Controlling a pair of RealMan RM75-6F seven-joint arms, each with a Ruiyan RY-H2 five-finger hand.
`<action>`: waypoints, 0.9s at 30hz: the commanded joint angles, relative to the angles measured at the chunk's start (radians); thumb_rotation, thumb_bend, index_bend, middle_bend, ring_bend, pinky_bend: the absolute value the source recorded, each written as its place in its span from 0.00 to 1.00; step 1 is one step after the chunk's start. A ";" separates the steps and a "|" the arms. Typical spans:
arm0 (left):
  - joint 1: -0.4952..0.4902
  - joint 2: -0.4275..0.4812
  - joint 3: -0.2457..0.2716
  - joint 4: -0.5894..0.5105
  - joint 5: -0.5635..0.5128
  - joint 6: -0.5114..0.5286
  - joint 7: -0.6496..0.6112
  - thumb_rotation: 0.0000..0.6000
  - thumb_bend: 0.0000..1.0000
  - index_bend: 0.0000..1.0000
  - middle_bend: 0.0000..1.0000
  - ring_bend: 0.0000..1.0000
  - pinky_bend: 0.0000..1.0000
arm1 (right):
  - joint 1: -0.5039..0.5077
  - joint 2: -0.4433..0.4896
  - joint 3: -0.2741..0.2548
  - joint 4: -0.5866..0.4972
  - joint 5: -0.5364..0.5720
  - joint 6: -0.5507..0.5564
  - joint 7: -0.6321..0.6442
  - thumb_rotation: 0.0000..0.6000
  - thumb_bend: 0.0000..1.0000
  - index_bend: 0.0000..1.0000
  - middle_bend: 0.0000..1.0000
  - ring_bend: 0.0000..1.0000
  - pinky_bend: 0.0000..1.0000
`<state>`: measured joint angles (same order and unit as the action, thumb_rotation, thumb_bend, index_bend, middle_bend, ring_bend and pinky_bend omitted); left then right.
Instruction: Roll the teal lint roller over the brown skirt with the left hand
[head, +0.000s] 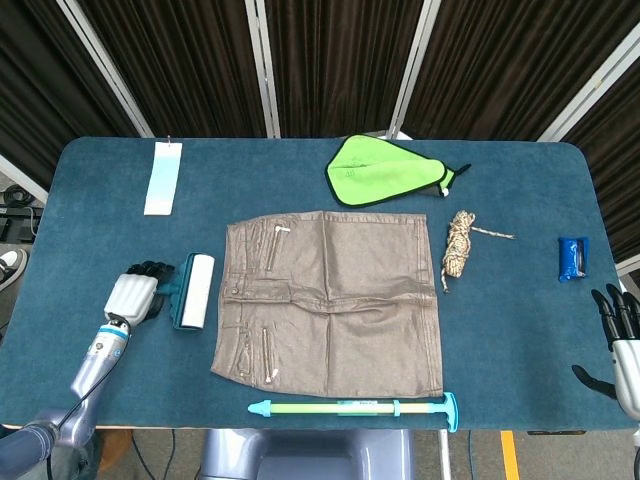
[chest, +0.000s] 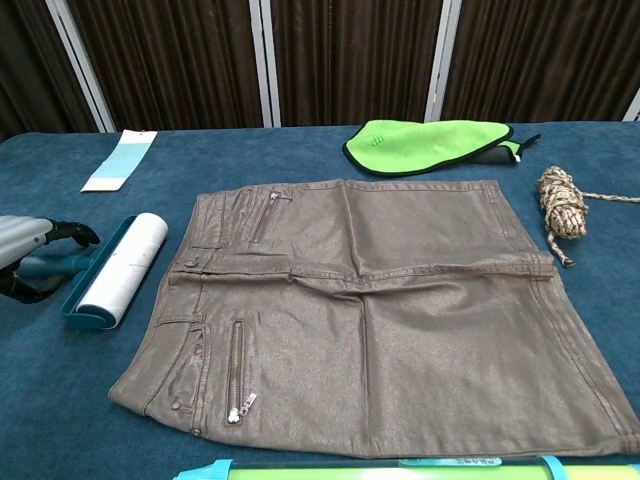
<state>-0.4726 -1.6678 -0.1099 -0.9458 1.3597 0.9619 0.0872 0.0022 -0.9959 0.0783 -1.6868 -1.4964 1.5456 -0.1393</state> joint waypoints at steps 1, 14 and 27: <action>-0.002 -0.003 0.003 0.006 0.003 0.003 -0.008 1.00 0.64 0.25 0.25 0.19 0.23 | 0.001 -0.001 0.000 0.001 0.002 -0.002 -0.001 1.00 0.00 0.00 0.00 0.00 0.00; -0.005 0.011 0.012 -0.009 0.044 0.074 -0.045 1.00 0.86 0.61 0.51 0.36 0.40 | 0.004 0.000 -0.002 -0.002 0.007 -0.007 -0.002 1.00 0.00 0.00 0.00 0.00 0.00; -0.079 0.150 0.016 -0.229 0.091 0.042 0.117 1.00 1.00 0.68 0.55 0.38 0.42 | 0.009 0.005 0.004 -0.005 0.027 -0.019 0.009 1.00 0.00 0.00 0.00 0.00 0.00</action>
<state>-0.5210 -1.5604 -0.0844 -1.1062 1.4565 1.0405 0.1473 0.0102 -0.9920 0.0816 -1.6910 -1.4717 1.5281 -0.1318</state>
